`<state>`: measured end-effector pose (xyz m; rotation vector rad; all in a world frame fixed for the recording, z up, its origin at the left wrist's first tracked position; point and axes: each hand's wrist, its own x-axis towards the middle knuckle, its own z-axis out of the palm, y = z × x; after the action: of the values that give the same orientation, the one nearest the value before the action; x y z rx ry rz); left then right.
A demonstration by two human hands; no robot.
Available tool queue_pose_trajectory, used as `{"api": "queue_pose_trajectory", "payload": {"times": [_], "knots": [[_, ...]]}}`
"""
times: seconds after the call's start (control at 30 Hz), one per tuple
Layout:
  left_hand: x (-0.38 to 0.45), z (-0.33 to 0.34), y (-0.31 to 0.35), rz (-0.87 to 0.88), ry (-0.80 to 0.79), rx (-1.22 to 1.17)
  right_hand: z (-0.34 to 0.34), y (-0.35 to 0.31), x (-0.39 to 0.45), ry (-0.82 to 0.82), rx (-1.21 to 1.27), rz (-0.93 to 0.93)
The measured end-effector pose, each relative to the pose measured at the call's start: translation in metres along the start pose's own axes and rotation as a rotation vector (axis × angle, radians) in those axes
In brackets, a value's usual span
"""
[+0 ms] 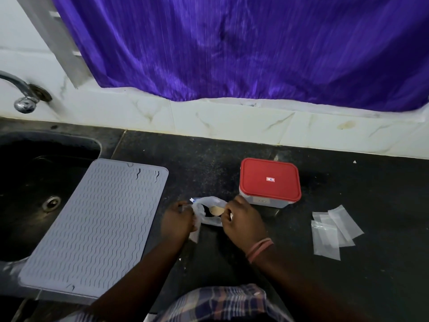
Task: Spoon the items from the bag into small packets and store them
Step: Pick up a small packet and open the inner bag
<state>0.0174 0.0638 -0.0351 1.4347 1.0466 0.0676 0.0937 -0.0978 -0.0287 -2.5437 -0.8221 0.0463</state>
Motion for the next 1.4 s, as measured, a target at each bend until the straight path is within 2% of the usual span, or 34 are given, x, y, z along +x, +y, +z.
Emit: {"api": "queue_pose_trajectory", "payload": {"times": [0.13, 0.23, 0.37, 0.47, 0.53, 0.67, 0.87, 1.1, 1.17, 1.3, 1.4], "knots": [[-0.005, -0.002, -0.006, -0.031, -0.016, -0.028, 0.006, 0.008, -0.011, 0.02, -0.049, -0.045], [-0.01, -0.006, -0.006, 0.019, 0.023, -0.046, 0.004, 0.002, -0.009, 0.042, -0.048, -0.111], [-0.013, -0.009, -0.01, 0.124, 0.014, 0.097, 0.007, 0.007, -0.003, 0.002, -0.087, -0.067], [-0.012, -0.005, -0.012, 0.117, 0.016, 0.262, 0.012, 0.013, 0.0, -0.013, -0.093, -0.031], [-0.012, -0.001, -0.01, 0.09, -0.048, 0.298, 0.016, 0.015, 0.002, -0.048, -0.137, -0.036], [-0.015, 0.013, -0.002, 0.09, -0.121, 0.246, 0.024, 0.015, 0.009, -0.133, -0.144, -0.036], [-0.011, 0.023, 0.009, 0.003, -0.19, 0.207, 0.018, 0.016, 0.01, -0.125, -0.116, -0.029], [-0.009, 0.029, 0.008, -0.017, -0.207, 0.256, 0.024, 0.004, 0.015, -0.089, 0.067, 0.25], [-0.005, 0.03, 0.005, -0.043, -0.215, 0.254, 0.023, 0.001, 0.014, -0.111, 0.046, 0.232], [0.0, 0.03, 0.003, -0.153, -0.209, 0.163, 0.023, 0.013, 0.008, -0.116, -0.089, 0.078], [-0.004, 0.031, 0.006, -0.199, -0.251, 0.079, 0.02, 0.015, 0.01, -0.095, 0.002, 0.144]]}}
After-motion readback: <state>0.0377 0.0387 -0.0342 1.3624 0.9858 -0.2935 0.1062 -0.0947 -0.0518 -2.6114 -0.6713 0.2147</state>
